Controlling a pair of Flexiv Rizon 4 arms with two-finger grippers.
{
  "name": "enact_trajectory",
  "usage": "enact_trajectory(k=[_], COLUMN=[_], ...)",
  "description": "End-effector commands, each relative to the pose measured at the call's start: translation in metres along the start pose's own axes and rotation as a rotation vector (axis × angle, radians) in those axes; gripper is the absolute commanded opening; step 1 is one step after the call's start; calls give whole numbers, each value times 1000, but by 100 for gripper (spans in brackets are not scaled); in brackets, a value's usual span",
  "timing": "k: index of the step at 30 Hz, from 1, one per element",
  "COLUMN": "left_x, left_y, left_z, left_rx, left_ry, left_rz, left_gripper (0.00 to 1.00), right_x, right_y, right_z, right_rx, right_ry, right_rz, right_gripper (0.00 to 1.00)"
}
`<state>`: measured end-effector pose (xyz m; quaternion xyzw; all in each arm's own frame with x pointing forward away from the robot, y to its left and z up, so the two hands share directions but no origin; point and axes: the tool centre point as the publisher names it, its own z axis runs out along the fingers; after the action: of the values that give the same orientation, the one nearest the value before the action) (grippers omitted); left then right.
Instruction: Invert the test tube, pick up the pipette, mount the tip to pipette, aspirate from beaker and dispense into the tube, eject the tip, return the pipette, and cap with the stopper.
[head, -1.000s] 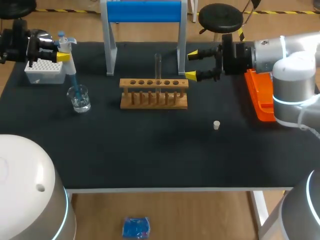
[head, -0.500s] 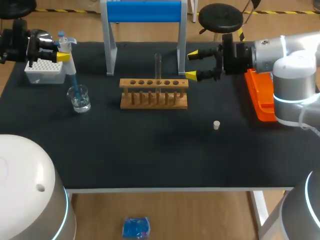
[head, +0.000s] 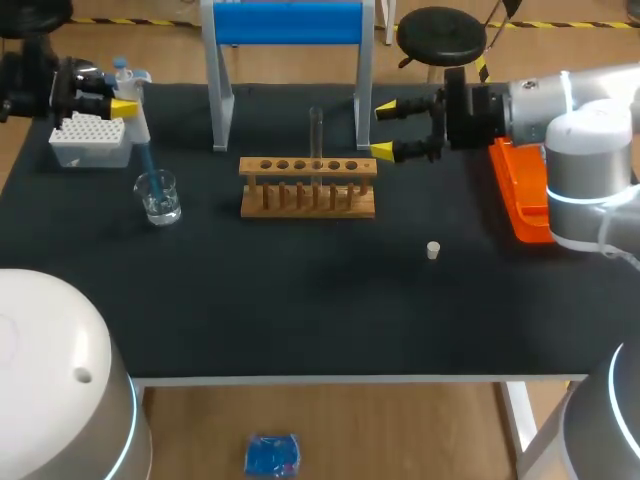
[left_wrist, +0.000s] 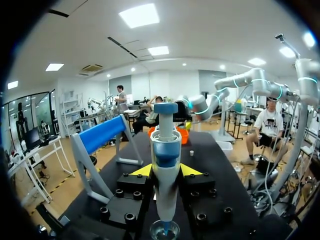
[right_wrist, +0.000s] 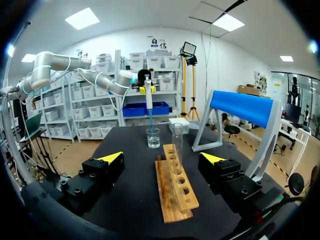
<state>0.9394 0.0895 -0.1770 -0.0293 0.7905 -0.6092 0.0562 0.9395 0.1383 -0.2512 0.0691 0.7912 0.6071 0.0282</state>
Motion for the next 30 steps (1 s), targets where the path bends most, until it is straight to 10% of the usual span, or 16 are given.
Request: enact_trajectory(k=[1, 30], left_x=[4, 12], left_y=[-13, -85], left_z=[-5, -7], left_rx=[-18, -26], left_ry=[-4, -6], left_rz=[7, -31], left_gripper=[0, 0], right_x=[0, 0], right_y=[0, 0], right_z=[0, 0], right_rx=[0, 0], right_ry=[-1, -1], right_rz=[0, 0], right_gripper=[100, 100])
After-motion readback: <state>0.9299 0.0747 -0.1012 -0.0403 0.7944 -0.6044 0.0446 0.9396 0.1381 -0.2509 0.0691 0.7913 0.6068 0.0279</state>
